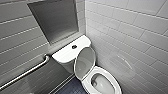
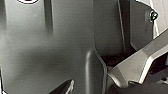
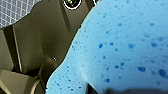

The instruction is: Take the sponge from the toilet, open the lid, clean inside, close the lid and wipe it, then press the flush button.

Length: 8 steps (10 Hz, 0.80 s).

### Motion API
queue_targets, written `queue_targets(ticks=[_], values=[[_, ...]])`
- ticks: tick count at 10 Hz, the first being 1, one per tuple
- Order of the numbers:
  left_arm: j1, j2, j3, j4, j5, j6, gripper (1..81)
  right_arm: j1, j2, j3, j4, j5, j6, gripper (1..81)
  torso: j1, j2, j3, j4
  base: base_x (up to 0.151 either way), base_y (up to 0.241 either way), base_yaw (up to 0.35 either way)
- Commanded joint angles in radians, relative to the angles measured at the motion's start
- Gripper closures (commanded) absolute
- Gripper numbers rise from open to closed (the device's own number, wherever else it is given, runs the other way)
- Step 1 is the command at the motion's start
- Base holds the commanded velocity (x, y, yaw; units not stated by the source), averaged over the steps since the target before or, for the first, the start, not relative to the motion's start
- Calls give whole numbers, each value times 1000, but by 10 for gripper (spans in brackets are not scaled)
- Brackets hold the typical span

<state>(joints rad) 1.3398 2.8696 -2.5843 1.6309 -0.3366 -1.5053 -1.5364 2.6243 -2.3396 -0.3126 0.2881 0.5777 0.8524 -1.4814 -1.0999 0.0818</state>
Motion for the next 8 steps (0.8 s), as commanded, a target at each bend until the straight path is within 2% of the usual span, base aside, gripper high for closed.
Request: queue_targets(ticks=[1,2,3,4,5,8], values=[[-55,-45,-7,1,-90,-9,10,-124,116,-145,-19,-84,-5,811,0,0,0,0,0,0,0],[-64,-48,-7,1,-90,-9,10,-140,136,-177,4,-79,-19,811,0,0,0,0,0,0,0],[-75,-51,-10,3,-81,-9,10,-143,171,-222,87,-61,-116,811,0,0,0,0,0,0,0],[-76,-48,-28,4,-78,-9,10,-144,193,-231,178,-72,-237,811,0,0,0,0,0,0,0],[-69,-44,-72,15,-80,-13,10,-141,191,-217,210,-81,-283,811,0,0,0,0,0,0,0],[23,27,-218,17,-41,-33,10,-109,167,-159,202,-156,-283,811,0,0,0,0,0,0,0]])
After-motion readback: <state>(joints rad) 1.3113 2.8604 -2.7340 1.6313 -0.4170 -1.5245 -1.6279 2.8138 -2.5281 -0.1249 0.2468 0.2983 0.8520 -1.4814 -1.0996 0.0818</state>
